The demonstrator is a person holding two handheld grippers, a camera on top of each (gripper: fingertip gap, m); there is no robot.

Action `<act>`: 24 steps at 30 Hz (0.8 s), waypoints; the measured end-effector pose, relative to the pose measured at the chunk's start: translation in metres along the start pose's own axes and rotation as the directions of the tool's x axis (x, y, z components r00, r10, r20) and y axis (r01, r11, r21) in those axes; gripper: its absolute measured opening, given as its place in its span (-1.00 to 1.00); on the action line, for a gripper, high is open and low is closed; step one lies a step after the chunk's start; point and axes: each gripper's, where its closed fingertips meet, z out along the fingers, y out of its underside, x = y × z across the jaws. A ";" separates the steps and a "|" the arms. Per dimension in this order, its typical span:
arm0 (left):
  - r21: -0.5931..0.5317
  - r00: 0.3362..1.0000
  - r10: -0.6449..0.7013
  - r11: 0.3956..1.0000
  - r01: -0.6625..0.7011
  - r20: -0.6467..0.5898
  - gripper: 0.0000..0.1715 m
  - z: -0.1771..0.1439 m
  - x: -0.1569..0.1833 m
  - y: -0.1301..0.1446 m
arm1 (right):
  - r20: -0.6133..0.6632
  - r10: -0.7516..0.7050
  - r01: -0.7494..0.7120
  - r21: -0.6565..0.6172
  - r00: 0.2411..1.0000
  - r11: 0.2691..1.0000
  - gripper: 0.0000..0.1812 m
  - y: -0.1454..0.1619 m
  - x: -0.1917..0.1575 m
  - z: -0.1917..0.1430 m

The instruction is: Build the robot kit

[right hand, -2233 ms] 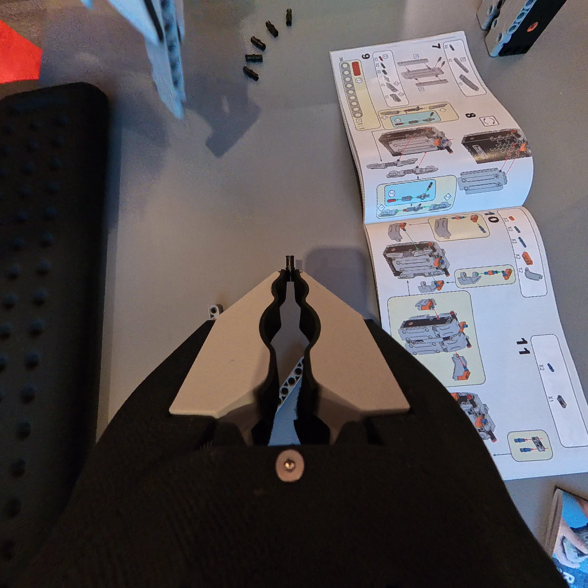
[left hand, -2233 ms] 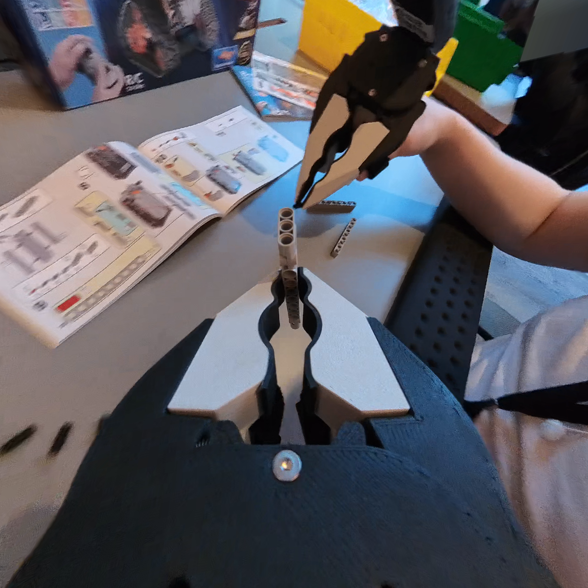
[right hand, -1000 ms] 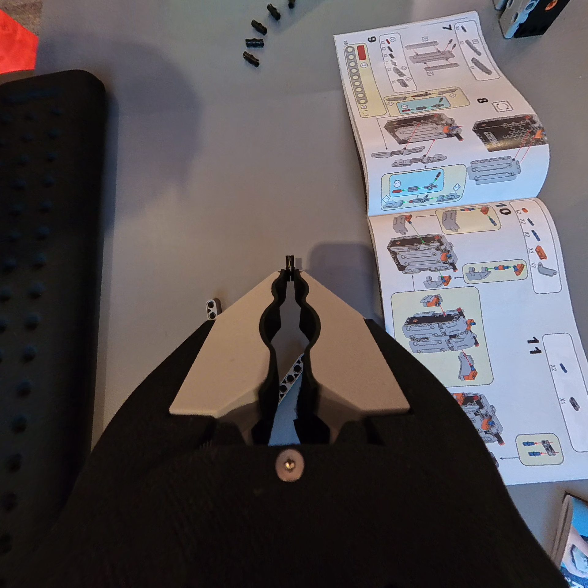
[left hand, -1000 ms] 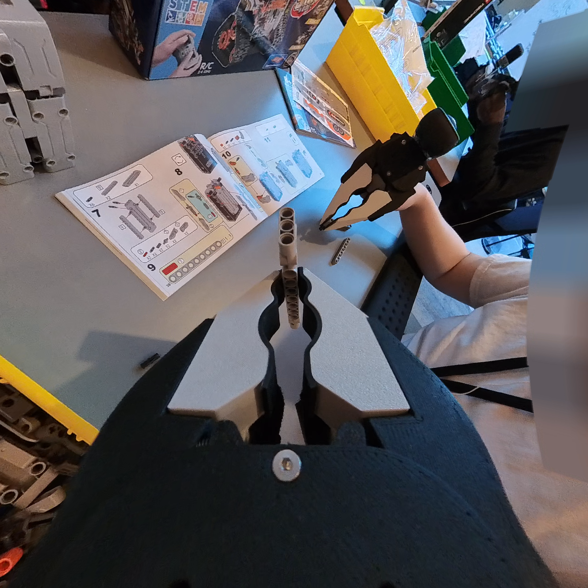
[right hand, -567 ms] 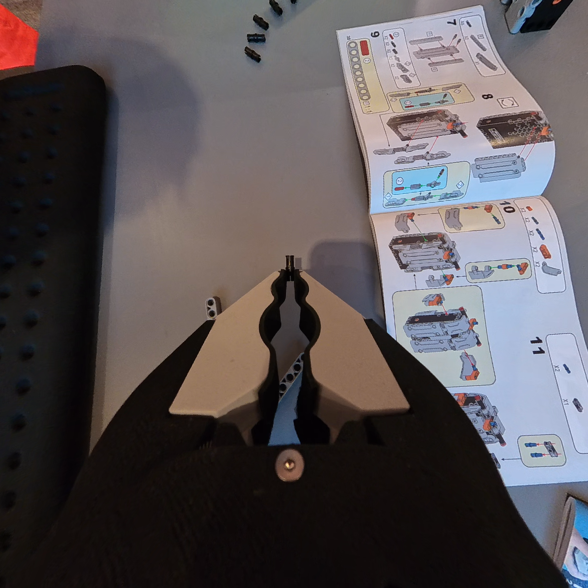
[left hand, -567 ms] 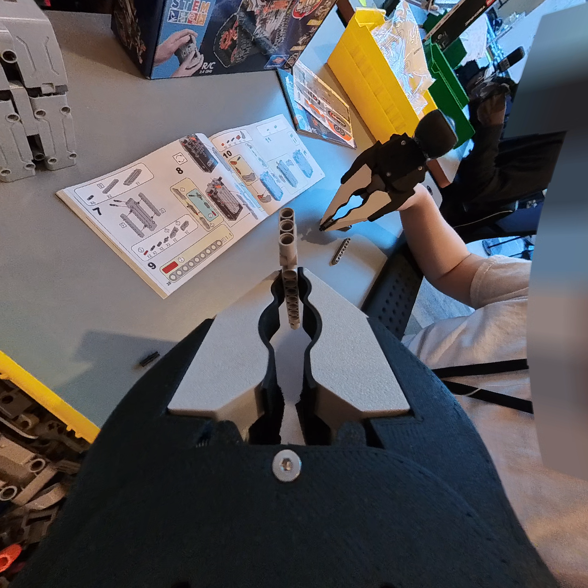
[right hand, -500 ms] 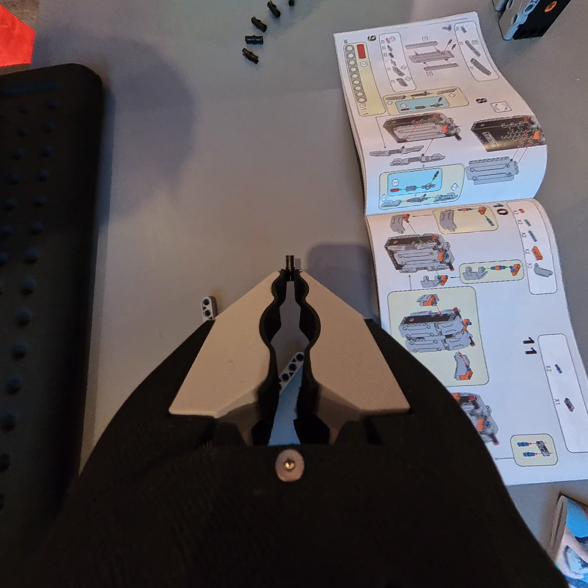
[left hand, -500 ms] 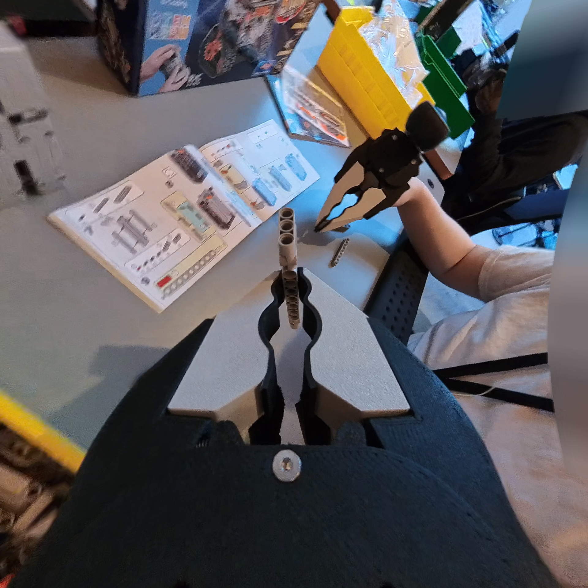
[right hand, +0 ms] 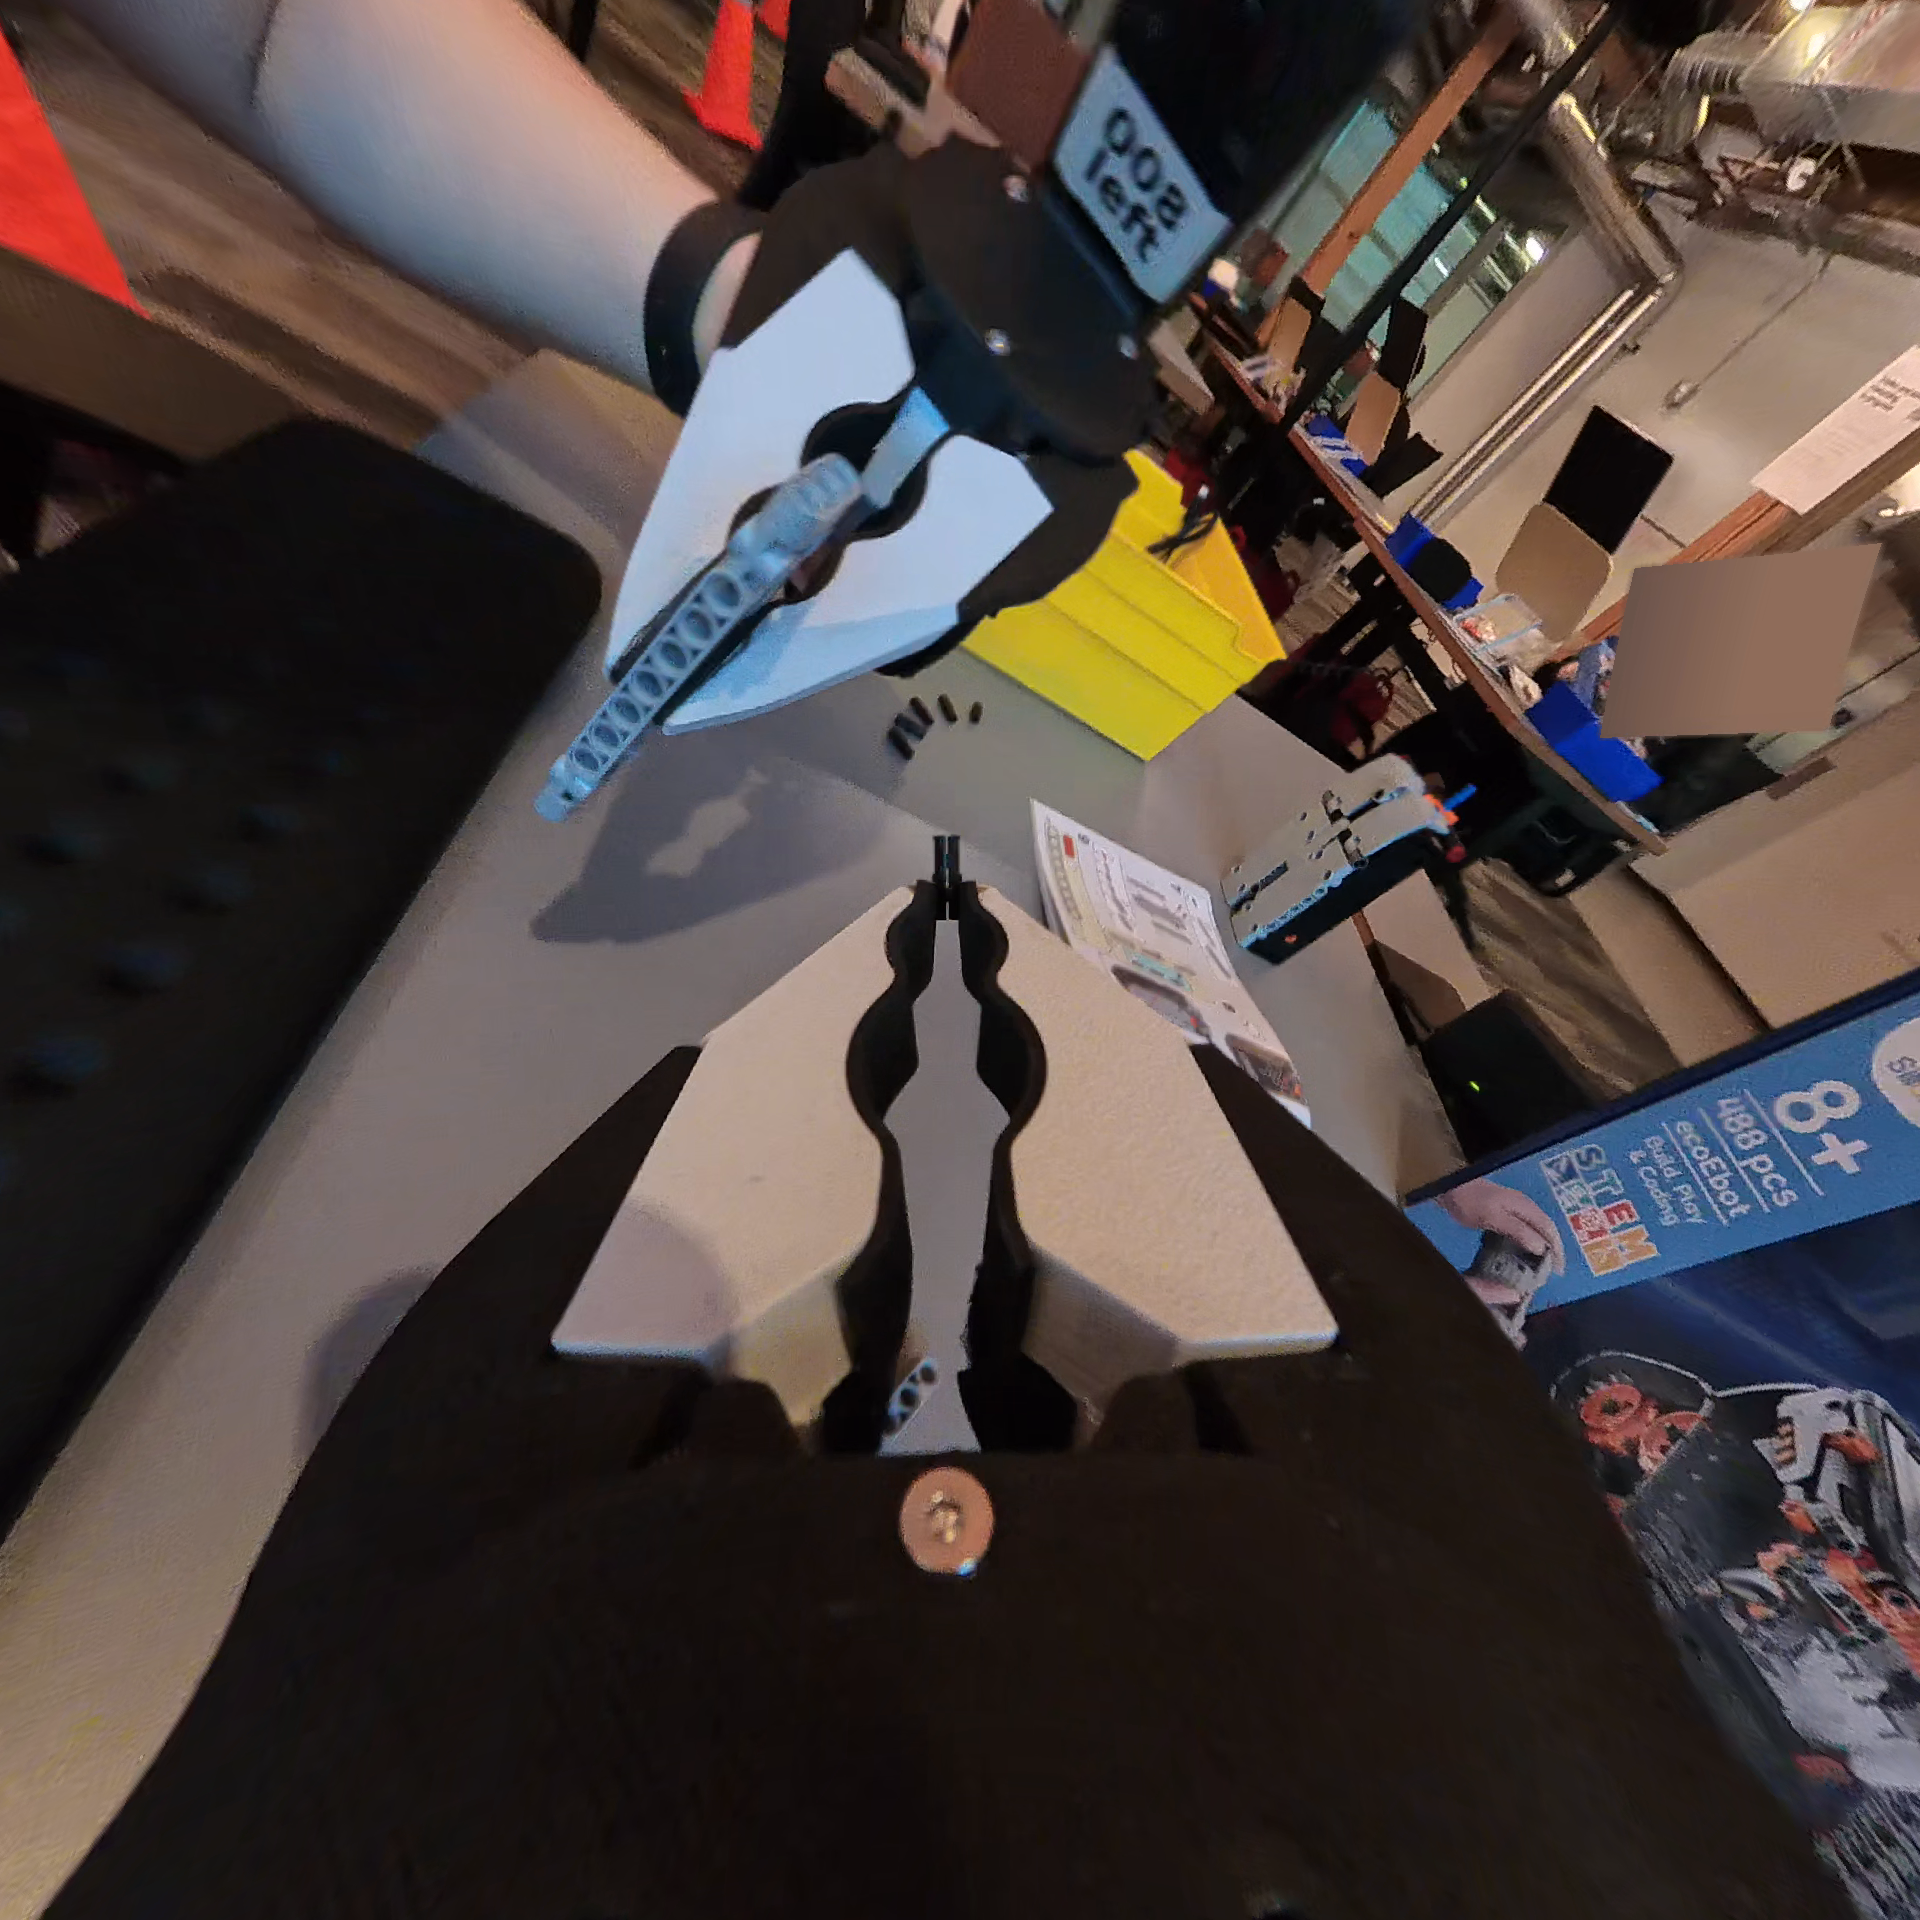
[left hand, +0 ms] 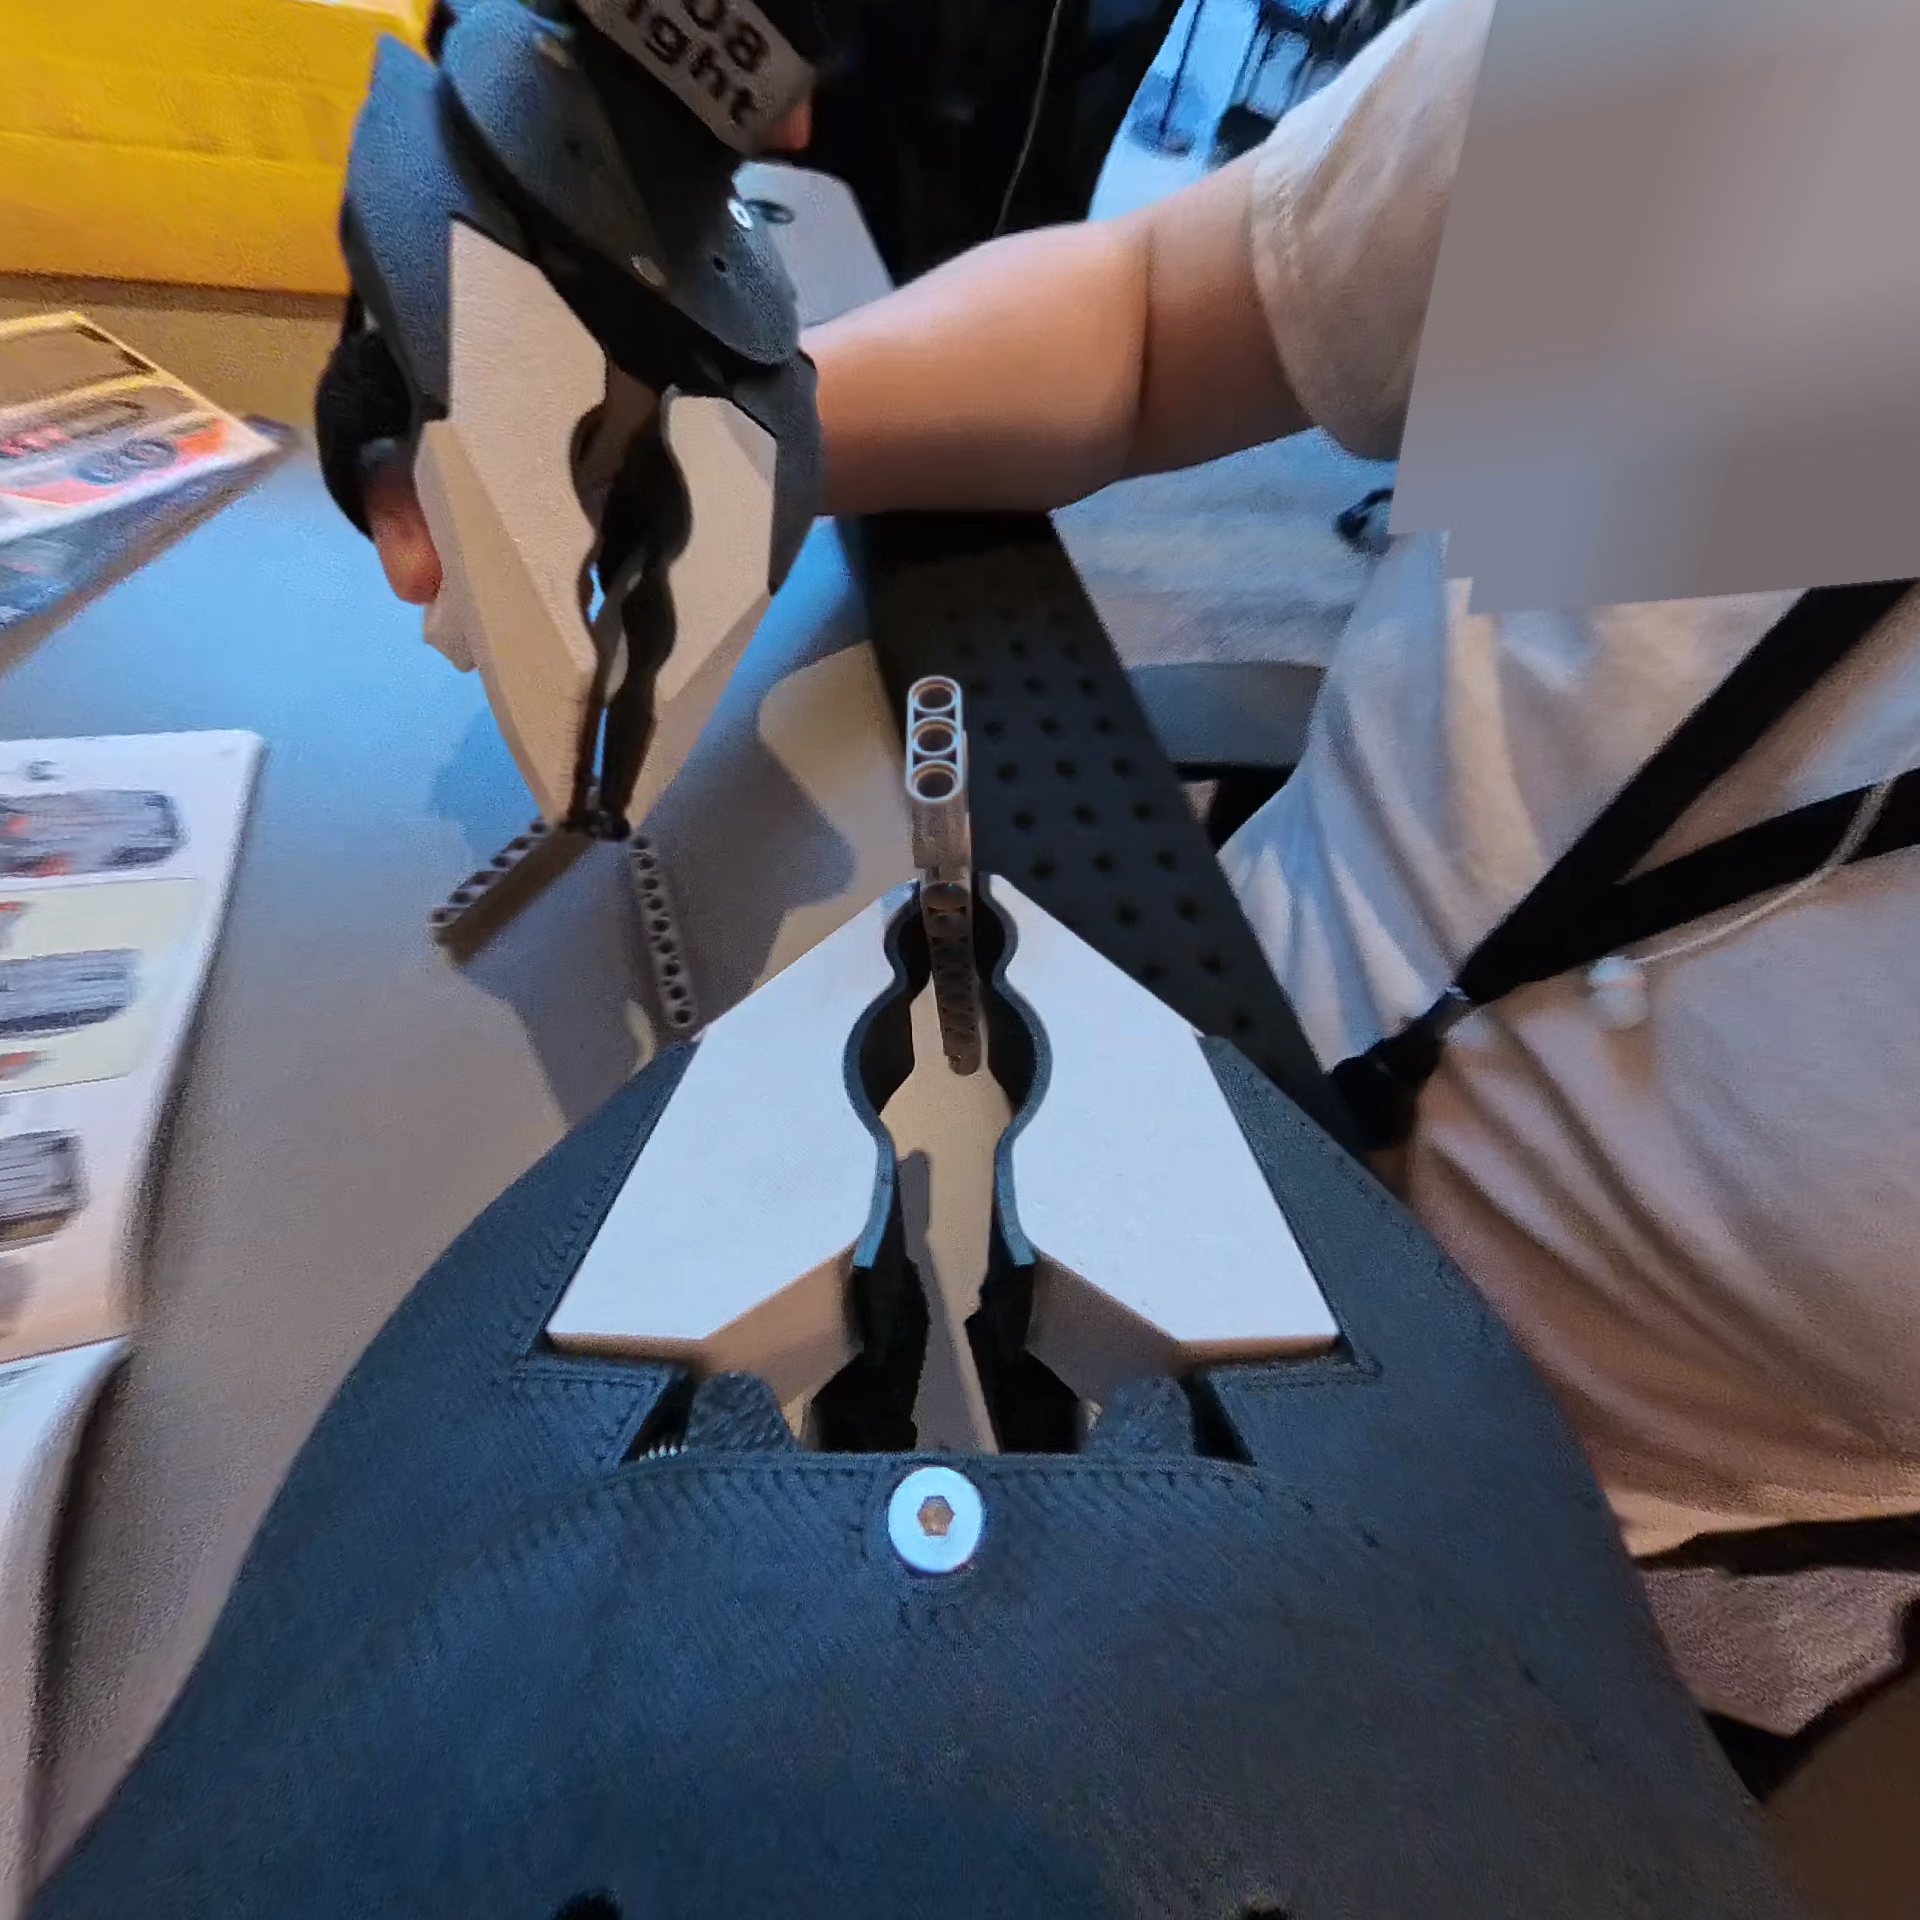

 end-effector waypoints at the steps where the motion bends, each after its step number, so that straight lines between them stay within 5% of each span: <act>1: 0.013 0.999 -0.037 0.999 0.037 -0.036 -0.94 0.003 0.003 0.001 | -0.010 -0.027 0.027 -0.019 1.000 0.999 -0.96 0.001 -0.005 0.000; 10: 0.110 0.945 -0.176 0.971 0.213 -0.276 -0.94 0.006 0.031 -0.020 | -0.115 -0.191 0.194 0.021 0.975 0.981 -0.96 -0.030 -0.019 0.006; 20: 0.344 0.753 -0.128 0.831 0.437 -0.645 -0.95 -0.029 0.052 -0.062 | -0.103 0.096 -0.078 0.174 0.990 0.982 -0.97 -0.078 -0.010 0.005; 24: 0.380 0.648 -0.078 0.755 0.535 -0.758 -0.95 -0.045 0.052 -0.074 | -0.109 0.141 -0.125 0.145 0.984 0.981 -0.97 -0.073 -0.011 0.008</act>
